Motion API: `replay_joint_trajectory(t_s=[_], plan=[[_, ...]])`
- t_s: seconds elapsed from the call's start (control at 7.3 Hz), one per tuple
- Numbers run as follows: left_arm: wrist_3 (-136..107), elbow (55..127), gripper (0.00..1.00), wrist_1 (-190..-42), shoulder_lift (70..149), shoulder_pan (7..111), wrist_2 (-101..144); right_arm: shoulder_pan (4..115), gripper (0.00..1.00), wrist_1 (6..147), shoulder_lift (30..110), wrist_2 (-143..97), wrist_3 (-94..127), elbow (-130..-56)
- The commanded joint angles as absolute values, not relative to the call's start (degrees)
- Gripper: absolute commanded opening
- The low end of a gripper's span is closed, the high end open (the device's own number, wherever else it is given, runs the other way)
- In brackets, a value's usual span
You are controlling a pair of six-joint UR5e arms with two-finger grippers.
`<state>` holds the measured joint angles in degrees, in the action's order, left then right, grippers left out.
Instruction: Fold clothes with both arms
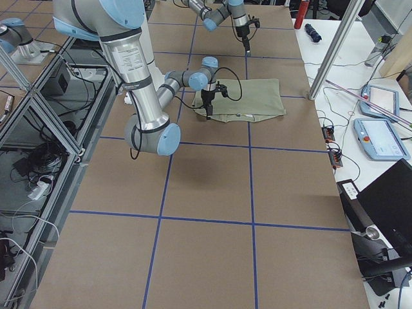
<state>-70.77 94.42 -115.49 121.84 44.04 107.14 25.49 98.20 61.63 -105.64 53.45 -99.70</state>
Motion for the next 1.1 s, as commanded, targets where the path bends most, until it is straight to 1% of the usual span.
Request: replay_joint_trajectory(t_s=[0.0, 0.14, 0.41, 0.55, 0.82, 0.96], plan=[[-71.1, 94.7, 1.0, -115.5, 121.9, 43.9, 107.1, 25.6, 1.0, 98.3, 62.1, -105.6, 53.4, -99.8], [-71.7, 94.7, 1.0, -115.5, 122.0, 43.9, 107.1, 26.4, 1.0, 98.3, 62.1, -105.7, 53.1, -100.1], [-72.9, 94.7, 1.0, -115.6, 122.5, 43.8, 107.1, 27.4, 1.0, 98.2, 66.6, -105.7, 49.6, -103.7], [-72.9, 94.7, 1.0, -115.6, 122.7, 43.8, 107.2, 27.3, 1.0, 98.2, 67.5, -105.1, 49.6, -103.3], [-72.9, 94.8, 1.0, -115.6, 123.0, 43.8, 107.1, 28.5, 1.0, 98.2, 68.0, -105.4, 49.5, -103.6], [-72.9, 95.1, 1.0, -115.5, 123.2, 43.8, 107.2, 30.7, 1.0, 98.3, 67.5, -106.2, 49.1, -104.4]])
